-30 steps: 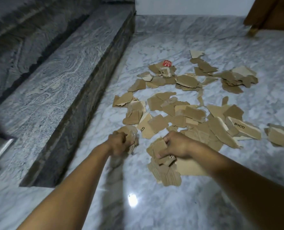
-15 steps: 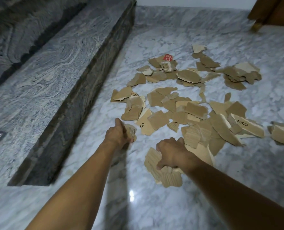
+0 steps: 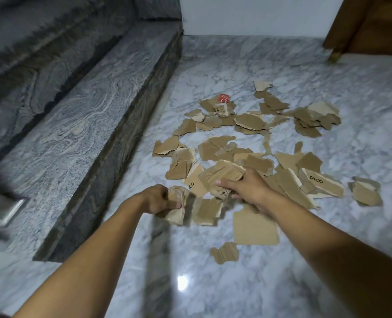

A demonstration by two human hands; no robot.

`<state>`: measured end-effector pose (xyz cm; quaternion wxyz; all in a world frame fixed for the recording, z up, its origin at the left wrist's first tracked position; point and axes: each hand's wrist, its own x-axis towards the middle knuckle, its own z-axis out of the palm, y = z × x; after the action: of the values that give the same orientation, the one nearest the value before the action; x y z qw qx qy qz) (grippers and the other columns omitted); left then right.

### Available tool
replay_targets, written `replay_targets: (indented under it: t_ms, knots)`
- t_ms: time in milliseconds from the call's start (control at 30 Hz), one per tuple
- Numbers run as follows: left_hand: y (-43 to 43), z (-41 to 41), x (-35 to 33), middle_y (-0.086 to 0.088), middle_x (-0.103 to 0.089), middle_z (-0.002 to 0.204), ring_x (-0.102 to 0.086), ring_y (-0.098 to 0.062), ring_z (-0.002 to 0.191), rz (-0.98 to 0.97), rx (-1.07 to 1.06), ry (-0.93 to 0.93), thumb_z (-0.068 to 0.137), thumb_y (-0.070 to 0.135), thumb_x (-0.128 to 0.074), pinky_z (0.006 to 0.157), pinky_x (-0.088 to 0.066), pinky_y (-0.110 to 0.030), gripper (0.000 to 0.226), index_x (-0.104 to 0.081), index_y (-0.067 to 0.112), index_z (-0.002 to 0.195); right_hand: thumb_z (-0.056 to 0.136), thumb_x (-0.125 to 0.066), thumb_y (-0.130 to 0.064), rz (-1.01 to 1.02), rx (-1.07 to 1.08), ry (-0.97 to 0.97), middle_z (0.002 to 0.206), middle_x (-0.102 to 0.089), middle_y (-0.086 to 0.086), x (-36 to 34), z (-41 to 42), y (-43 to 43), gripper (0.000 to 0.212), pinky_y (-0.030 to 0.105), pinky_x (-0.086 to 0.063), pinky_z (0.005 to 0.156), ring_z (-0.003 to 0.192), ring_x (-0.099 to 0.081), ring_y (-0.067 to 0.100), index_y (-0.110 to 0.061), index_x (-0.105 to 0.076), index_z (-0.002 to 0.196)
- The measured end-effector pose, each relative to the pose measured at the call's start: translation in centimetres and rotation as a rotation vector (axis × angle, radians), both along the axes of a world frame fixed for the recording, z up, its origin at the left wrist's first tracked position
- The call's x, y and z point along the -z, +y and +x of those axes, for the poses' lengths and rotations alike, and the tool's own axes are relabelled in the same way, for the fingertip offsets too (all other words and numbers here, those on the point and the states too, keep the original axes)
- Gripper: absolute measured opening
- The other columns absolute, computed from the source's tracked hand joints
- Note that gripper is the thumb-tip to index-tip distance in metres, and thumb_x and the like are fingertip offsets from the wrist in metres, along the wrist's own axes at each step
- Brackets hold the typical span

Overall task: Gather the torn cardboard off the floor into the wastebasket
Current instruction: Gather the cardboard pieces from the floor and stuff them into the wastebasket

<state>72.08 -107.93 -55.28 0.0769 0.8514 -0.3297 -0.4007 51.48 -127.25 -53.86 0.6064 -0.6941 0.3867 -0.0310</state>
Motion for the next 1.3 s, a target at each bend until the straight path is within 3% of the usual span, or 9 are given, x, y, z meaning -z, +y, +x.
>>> replay_targets:
  t_ms: [167, 300, 433, 533, 667, 800, 967, 1167, 1300]
  knots:
    - [-3.3, -3.5, -0.2, 0.005, -0.066, 0.114, -0.063, -0.02, 0.106, 0.033, 0.2, 0.094, 0.069, 0.056, -0.079, 0.098, -0.05, -0.034, 0.062, -0.067, 0.019, 0.117, 0.075, -0.087, -0.024, 0.103, 0.166, 0.005, 0.103, -0.076, 0.004, -0.1, -2.3, -2.9, 0.038, 0.034, -0.061, 0.076, 0.1, -0.071, 0.02, -0.015, -0.069, 0.107]
    - [-5.6, -8.4, 1.3, 0.002, -0.044, 0.133, -0.049, -0.022, 0.121, -0.022, 0.344, 0.085, 0.078, 0.043, -0.077, 0.105, -0.042, -0.031, 0.058, -0.062, 0.015, 0.128, 0.065, -0.092, -0.032, 0.062, 0.061, 0.155, 0.097, -0.075, -0.004, 2.3, -5.1, -3.4, 0.049, 0.037, -0.062, 0.08, 0.095, -0.07, 0.015, -0.028, -0.069, 0.108]
    - [-6.4, -9.5, 2.7, 0.0, -0.072, 0.11, -0.066, -0.021, 0.101, -0.016, 0.341, 0.154, 0.071, 0.039, -0.084, 0.096, -0.052, -0.039, 0.046, -0.07, 0.016, 0.108, 0.058, -0.092, -0.042, -0.113, -0.23, 0.351, 0.108, -0.067, -0.012, 3.7, -6.2, -3.2, 0.069, 0.035, -0.054, 0.096, 0.1, -0.066, 0.014, -0.028, -0.067, 0.121]
    - [-6.2, -8.2, 1.4, 0.001, -0.072, 0.105, -0.065, -0.019, 0.095, 0.07, 0.391, 0.098, 0.071, 0.043, -0.082, 0.084, -0.052, -0.03, 0.044, -0.07, 0.018, 0.106, 0.041, -0.091, -0.058, -0.174, -0.264, 0.446, 0.106, -0.071, -0.003, 3.8, -6.2, -3.4, 0.086, 0.034, -0.055, 0.091, 0.103, -0.068, 0.019, -0.019, -0.065, 0.112]
    - [-5.0, -6.5, -0.3, 0.003, -0.073, 0.091, -0.069, -0.02, 0.088, 0.206, 0.384, 0.076, 0.06, 0.051, -0.086, 0.073, -0.052, -0.027, 0.05, -0.075, 0.018, 0.096, 0.055, -0.093, -0.05, -0.319, -0.404, 0.607, 0.125, -0.063, 0.002, 3.2, -5.6, -2.4, 0.092, 0.035, -0.052, 0.096, 0.114, -0.061, 0.023, -0.015, -0.052, 0.13]
    - [-3.7, -6.9, 0.0, 0.006, -0.075, 0.091, -0.071, -0.017, 0.087, 0.247, 0.379, 0.1, 0.052, 0.056, -0.086, 0.082, -0.059, -0.034, 0.056, -0.076, 0.022, 0.096, 0.052, -0.088, -0.053, -0.499, -0.541, 0.66, 0.133, -0.056, 0.002, 4.6, -4.9, 0.1, 0.085, 0.037, -0.053, 0.095, 0.114, -0.06, 0.026, -0.021, -0.06, 0.126]
    - [-2.8, -8.8, 1.3, 0.006, -0.075, 0.092, -0.07, -0.016, 0.091, 0.192, 0.385, 0.134, 0.058, 0.048, -0.087, 0.086, -0.057, -0.035, 0.047, -0.076, 0.024, 0.096, 0.057, -0.091, -0.045, -0.712, -0.525, 0.687, 0.125, -0.057, 0.003, 5.9, -4.7, 2.4, 0.088, 0.049, -0.04, 0.093, 0.119, -0.055, 0.032, -0.025, -0.039, 0.124]
    - [-2.9, -13.0, 2.8, 0.002, -0.063, 0.084, -0.057, -0.019, 0.078, 0.011, 0.545, 0.023, 0.063, 0.035, -0.087, 0.058, -0.039, -0.021, 0.033, -0.067, 0.017, 0.08, 0.074, -0.079, -0.048, -0.44, -0.477, 0.571, 0.13, -0.062, 0.001, 4.8, -4.1, -0.1, 0.064, 0.04, -0.052, 0.095, 0.113, -0.062, 0.027, -0.022, -0.06, 0.129]
    - [-3.0, -15.6, 4.3, -0.004, -0.051, 0.116, -0.056, -0.024, 0.102, -0.064, 0.65, -0.169, 0.071, 0.026, -0.076, 0.076, -0.041, -0.025, 0.044, -0.062, 0.019, 0.113, 0.079, -0.079, -0.04, -0.392, -0.433, 0.573, 0.132, -0.061, 0.005, 2.1, -4.6, -3.8, 0.069, 0.035, -0.05, 0.097, 0.116, -0.06, 0.027, -0.015, -0.053, 0.138]
